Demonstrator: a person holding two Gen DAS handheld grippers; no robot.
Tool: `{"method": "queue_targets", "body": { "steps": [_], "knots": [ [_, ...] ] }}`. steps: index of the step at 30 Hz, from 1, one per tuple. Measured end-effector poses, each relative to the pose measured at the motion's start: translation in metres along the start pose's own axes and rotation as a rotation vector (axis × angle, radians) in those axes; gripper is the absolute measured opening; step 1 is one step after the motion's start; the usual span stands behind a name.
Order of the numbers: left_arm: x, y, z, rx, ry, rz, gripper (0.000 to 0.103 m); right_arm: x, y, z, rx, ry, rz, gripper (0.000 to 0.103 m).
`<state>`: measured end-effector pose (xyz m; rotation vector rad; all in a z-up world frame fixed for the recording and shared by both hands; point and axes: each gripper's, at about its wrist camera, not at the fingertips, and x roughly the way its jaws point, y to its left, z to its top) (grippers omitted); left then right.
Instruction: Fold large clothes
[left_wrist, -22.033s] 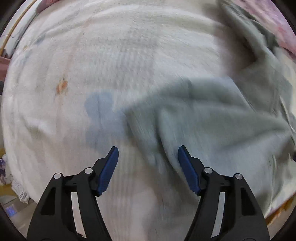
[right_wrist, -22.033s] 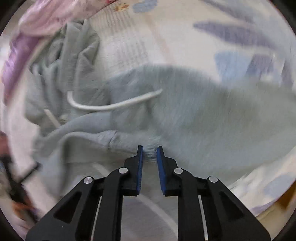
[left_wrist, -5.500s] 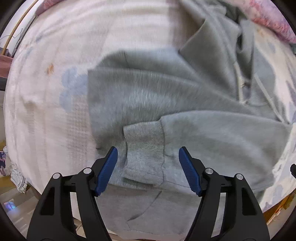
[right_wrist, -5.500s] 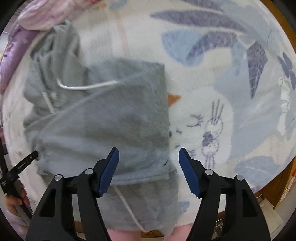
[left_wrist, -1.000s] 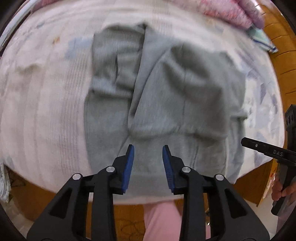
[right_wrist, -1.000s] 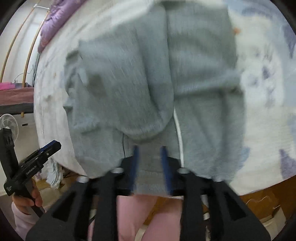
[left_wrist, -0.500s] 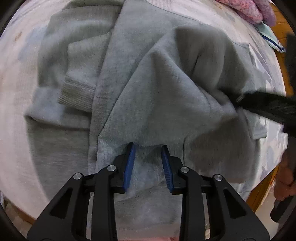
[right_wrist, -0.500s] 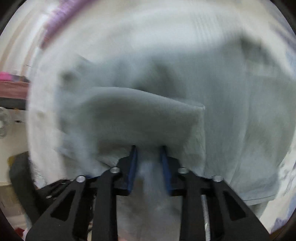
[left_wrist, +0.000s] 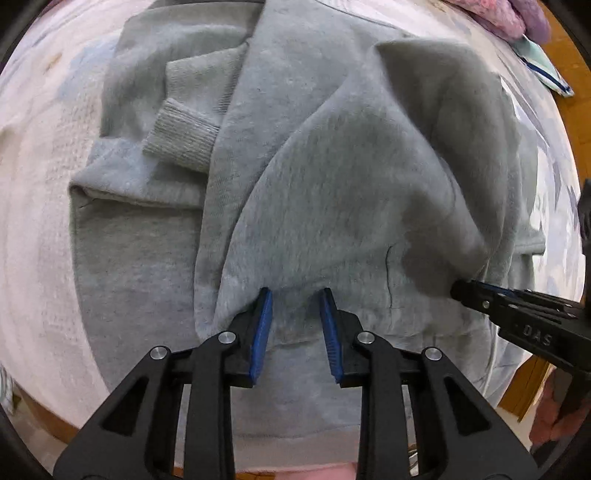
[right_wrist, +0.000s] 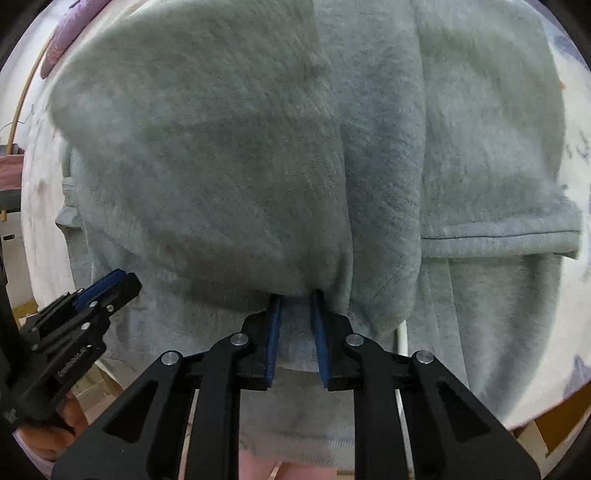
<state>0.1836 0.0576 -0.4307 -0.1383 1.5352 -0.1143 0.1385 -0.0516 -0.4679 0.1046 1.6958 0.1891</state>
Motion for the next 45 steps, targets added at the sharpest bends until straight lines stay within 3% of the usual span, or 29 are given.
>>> {"method": "queue_targets", "body": {
  "steps": [3, 5, 7, 8, 12, 15, 26, 31, 34, 45],
  "knots": [
    [-0.017, -0.008, 0.002, 0.020, -0.008, -0.006, 0.028, -0.022, 0.003, 0.002, 0.024, -0.008, 0.021, 0.019],
    [-0.028, -0.014, 0.006, 0.026, -0.009, -0.012, 0.036, -0.042, 0.000, 0.003, 0.030, -0.033, 0.042, 0.026],
    [-0.040, -0.018, 0.010, 0.028, -0.025, -0.013, 0.055, -0.058, -0.003, 0.003, 0.042, -0.059, 0.048, 0.055],
    [-0.044, -0.020, 0.013, 0.033, -0.035, -0.006, 0.056, -0.067, -0.007, 0.002, 0.049, -0.080, 0.044, 0.069],
    [-0.060, -0.030, 0.026, 0.017, -0.026, -0.013, 0.056, -0.088, -0.029, -0.002, 0.110, -0.127, -0.027, 0.069],
    [-0.078, -0.026, 0.036, 0.010, -0.050, -0.032, 0.059, -0.103, -0.031, -0.008, 0.173, -0.127, 0.001, 0.069],
    [-0.130, -0.036, 0.080, 0.081, -0.101, 0.032, 0.066, -0.164, -0.038, 0.000, 0.207, -0.210, -0.002, 0.079],
    [-0.135, -0.038, 0.098, 0.119, -0.105, 0.069, 0.068, -0.178, -0.049, 0.025, 0.190, -0.221, -0.043, 0.080],
    [-0.132, -0.034, 0.108, 0.121, -0.093, 0.106, 0.068, -0.179, -0.060, 0.040, 0.181, -0.207, -0.038, 0.086],
    [-0.116, 0.011, 0.161, 0.054, -0.039, 0.220, 0.073, -0.177, -0.093, 0.114, 0.089, -0.131, -0.120, 0.088]
  ]
}}
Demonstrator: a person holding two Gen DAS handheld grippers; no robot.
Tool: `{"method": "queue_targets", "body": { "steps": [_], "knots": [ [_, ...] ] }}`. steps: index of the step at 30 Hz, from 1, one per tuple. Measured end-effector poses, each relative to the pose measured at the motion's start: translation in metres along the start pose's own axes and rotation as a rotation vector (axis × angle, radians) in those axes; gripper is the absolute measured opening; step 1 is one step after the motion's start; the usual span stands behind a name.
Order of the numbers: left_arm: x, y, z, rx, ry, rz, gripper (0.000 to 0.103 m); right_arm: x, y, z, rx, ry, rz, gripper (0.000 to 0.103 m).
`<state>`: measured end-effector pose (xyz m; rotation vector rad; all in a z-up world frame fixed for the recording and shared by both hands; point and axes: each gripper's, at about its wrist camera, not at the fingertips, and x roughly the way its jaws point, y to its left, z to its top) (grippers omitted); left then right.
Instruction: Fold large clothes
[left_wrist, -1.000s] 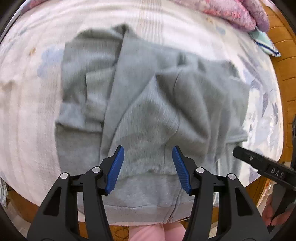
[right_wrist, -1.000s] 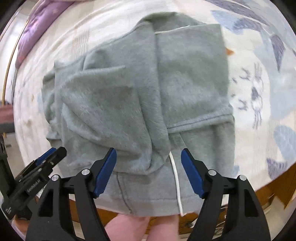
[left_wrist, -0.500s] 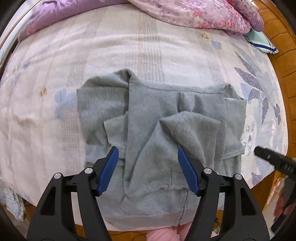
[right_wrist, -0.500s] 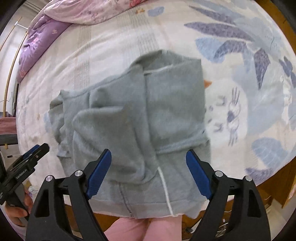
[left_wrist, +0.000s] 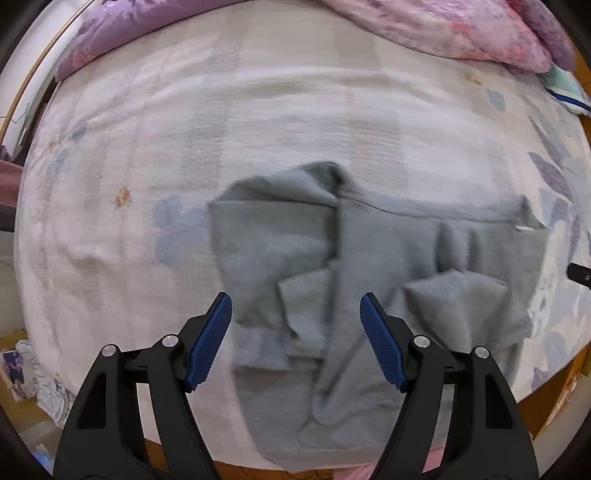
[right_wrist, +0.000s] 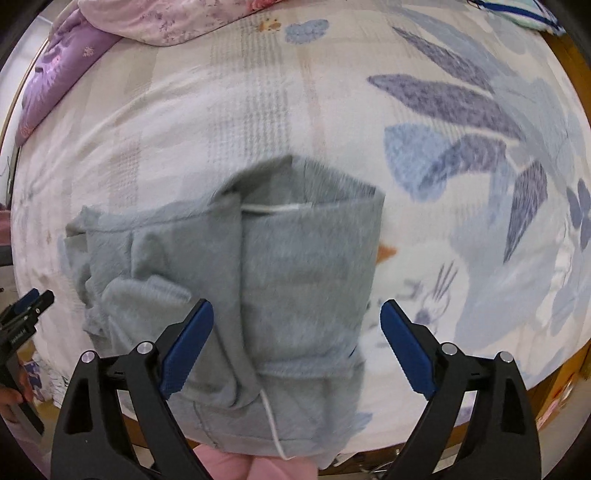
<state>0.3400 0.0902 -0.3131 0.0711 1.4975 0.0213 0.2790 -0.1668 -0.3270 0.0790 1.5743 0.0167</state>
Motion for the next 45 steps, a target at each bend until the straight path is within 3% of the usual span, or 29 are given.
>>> {"method": "queue_targets", "body": {
  "steps": [8, 11, 13, 20, 24, 26, 28, 30, 31, 34, 37, 39, 41, 43, 44, 45],
  "knots": [
    [0.028, 0.031, 0.043, -0.017, 0.039, 0.004, 0.077, 0.018, -0.011, 0.036, -0.058, 0.058, -0.048, 0.088],
    [0.043, 0.040, 0.057, -0.022, 0.064, -0.032, 0.079, 0.026, -0.015, 0.043, -0.070, 0.085, -0.063, 0.088],
    [0.055, 0.041, 0.066, 0.014, 0.074, -0.061, 0.084, 0.030, -0.016, 0.046, -0.068, 0.094, -0.068, 0.088],
    [0.094, 0.043, 0.085, 0.107, 0.113, -0.078, 0.084, 0.046, -0.027, 0.056, -0.059, 0.136, -0.068, 0.088],
    [0.124, 0.044, 0.093, 0.113, 0.163, -0.045, 0.083, 0.057, -0.039, 0.063, -0.051, 0.178, -0.061, 0.088],
    [0.125, 0.041, 0.093, 0.120, 0.134, -0.111, 0.072, 0.066, -0.045, 0.069, -0.050, 0.207, -0.055, 0.088],
    [0.124, 0.039, 0.093, 0.135, 0.147, -0.141, 0.038, 0.072, -0.047, 0.076, -0.055, 0.217, -0.044, 0.088],
    [0.120, 0.040, 0.095, 0.131, 0.154, -0.174, 0.019, 0.078, -0.045, 0.085, -0.078, 0.228, -0.012, 0.091],
    [0.117, 0.041, 0.096, 0.130, 0.149, -0.166, 0.014, 0.081, -0.042, 0.088, -0.096, 0.238, 0.003, 0.091],
    [0.107, 0.049, 0.096, 0.112, 0.137, -0.180, 0.009, 0.094, -0.032, 0.104, -0.155, 0.250, -0.049, 0.091],
    [0.099, 0.058, 0.095, 0.069, 0.117, -0.199, 0.007, 0.101, -0.022, 0.119, -0.170, 0.247, 0.008, 0.091],
    [0.096, 0.065, 0.095, 0.028, 0.115, -0.204, 0.007, 0.120, -0.016, 0.123, -0.187, 0.308, 0.036, 0.091],
    [0.093, 0.066, 0.094, 0.011, 0.106, -0.198, 0.007, 0.135, -0.009, 0.121, -0.237, 0.322, -0.019, 0.092],
    [0.089, 0.065, 0.091, 0.010, 0.101, -0.185, 0.007, 0.135, -0.003, 0.116, -0.281, 0.295, -0.065, 0.082],
    [0.085, 0.063, 0.090, 0.008, 0.096, -0.180, 0.007, 0.130, 0.002, 0.112, -0.302, 0.282, -0.078, 0.060],
    [0.082, 0.062, 0.087, 0.005, 0.092, -0.178, 0.006, 0.125, 0.003, 0.110, -0.304, 0.265, -0.090, 0.029]
  ]
}}
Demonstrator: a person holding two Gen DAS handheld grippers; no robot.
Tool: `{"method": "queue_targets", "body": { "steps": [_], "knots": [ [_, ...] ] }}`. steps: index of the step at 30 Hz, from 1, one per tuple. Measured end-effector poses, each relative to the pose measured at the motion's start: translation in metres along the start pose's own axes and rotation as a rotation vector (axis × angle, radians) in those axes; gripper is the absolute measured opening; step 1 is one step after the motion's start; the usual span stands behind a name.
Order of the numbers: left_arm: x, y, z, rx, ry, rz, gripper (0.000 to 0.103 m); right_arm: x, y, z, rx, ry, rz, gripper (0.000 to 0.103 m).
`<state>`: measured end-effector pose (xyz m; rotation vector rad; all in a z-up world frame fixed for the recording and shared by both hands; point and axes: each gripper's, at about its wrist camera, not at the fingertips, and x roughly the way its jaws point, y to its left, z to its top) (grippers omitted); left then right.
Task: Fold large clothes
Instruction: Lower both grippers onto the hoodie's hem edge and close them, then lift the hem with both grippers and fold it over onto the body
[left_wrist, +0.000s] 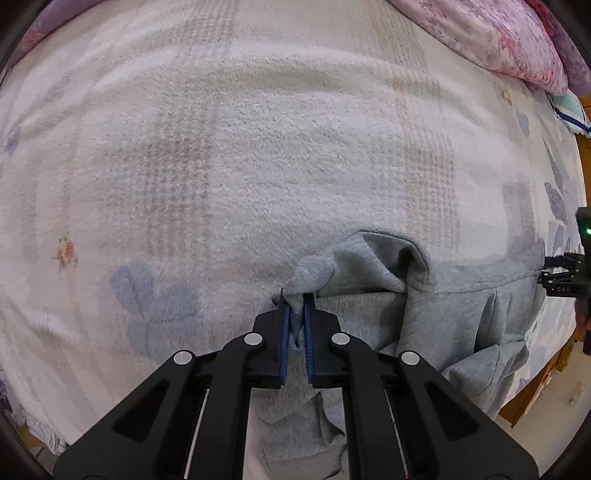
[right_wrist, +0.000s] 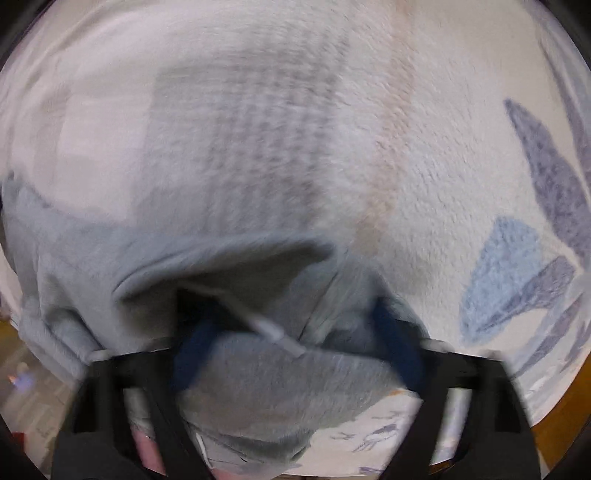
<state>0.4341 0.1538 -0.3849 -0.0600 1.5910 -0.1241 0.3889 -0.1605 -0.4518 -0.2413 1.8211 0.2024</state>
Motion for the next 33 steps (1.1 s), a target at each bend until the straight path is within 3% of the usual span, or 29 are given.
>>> {"method": "queue_targets", "body": {
  "steps": [1, 3, 13, 24, 33],
  "knots": [
    [-0.003, -0.002, -0.002, -0.008, -0.005, 0.002, 0.006, -0.006, -0.001, -0.003, 0.021, -0.014, -0.007, 0.014],
    [-0.008, -0.003, -0.003, -0.024, -0.012, 0.000, 0.006, -0.017, -0.006, -0.009, 0.084, -0.043, 0.024, 0.010],
    [-0.050, -0.018, -0.045, 0.003, -0.087, 0.022, 0.006, -0.078, -0.022, -0.067, 0.162, -0.219, 0.011, 0.009],
    [-0.099, -0.046, -0.100, 0.051, -0.175, 0.061, 0.005, -0.121, -0.023, -0.146, 0.189, -0.347, -0.083, 0.007],
    [-0.126, -0.053, -0.147, 0.079, -0.212, 0.061, 0.004, -0.151, -0.010, -0.208, 0.216, -0.440, -0.092, 0.006]
  ]
}}
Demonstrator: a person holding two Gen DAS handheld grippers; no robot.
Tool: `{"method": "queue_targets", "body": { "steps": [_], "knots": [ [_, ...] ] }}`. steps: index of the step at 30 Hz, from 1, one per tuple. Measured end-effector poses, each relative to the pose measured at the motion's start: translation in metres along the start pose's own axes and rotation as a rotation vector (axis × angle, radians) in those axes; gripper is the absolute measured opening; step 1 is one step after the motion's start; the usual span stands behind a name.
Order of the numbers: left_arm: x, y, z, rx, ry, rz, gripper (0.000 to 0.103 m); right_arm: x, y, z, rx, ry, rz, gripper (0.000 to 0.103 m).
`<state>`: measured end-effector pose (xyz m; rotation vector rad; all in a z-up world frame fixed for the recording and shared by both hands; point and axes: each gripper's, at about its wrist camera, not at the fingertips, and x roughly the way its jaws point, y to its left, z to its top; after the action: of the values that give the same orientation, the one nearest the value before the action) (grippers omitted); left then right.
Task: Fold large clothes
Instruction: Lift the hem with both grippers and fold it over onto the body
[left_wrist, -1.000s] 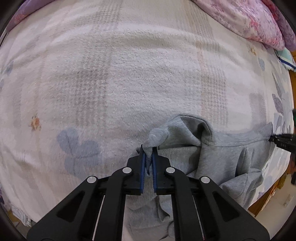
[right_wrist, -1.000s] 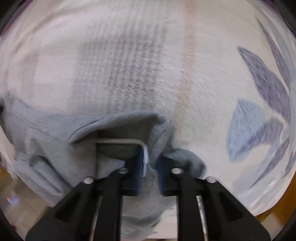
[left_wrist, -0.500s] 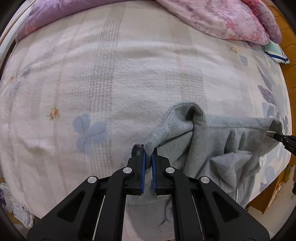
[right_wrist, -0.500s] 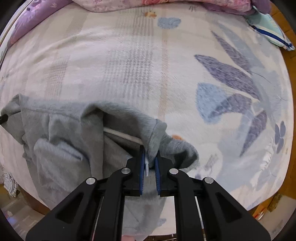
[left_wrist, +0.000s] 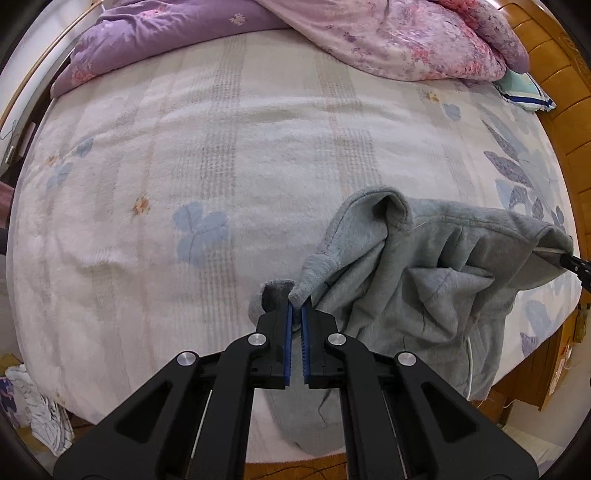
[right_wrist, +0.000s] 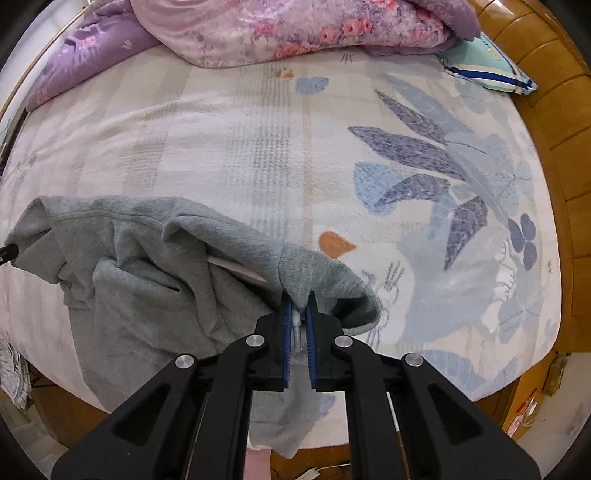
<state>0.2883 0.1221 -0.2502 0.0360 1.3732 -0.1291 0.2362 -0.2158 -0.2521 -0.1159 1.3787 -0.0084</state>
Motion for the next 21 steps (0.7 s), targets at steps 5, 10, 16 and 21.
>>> {"method": "queue_targets", "body": {
  "steps": [5, 10, 16, 21],
  "knots": [
    [-0.016, 0.004, -0.030, -0.014, -0.031, 0.023, 0.004, -0.018, -0.001, -0.036, 0.001, -0.024, 0.014, 0.006],
    [-0.034, 0.001, -0.070, -0.024, -0.065, 0.043, 0.004, -0.030, -0.005, -0.070, -0.024, -0.042, 0.024, 0.006],
    [-0.039, -0.003, -0.128, -0.065, -0.090, 0.097, 0.003, -0.034, -0.008, -0.112, -0.070, -0.078, 0.028, 0.006],
    [-0.020, -0.004, -0.181, -0.103, -0.069, 0.113, 0.003, -0.022, -0.014, -0.150, -0.100, -0.082, 0.012, 0.006]
  ]
}}
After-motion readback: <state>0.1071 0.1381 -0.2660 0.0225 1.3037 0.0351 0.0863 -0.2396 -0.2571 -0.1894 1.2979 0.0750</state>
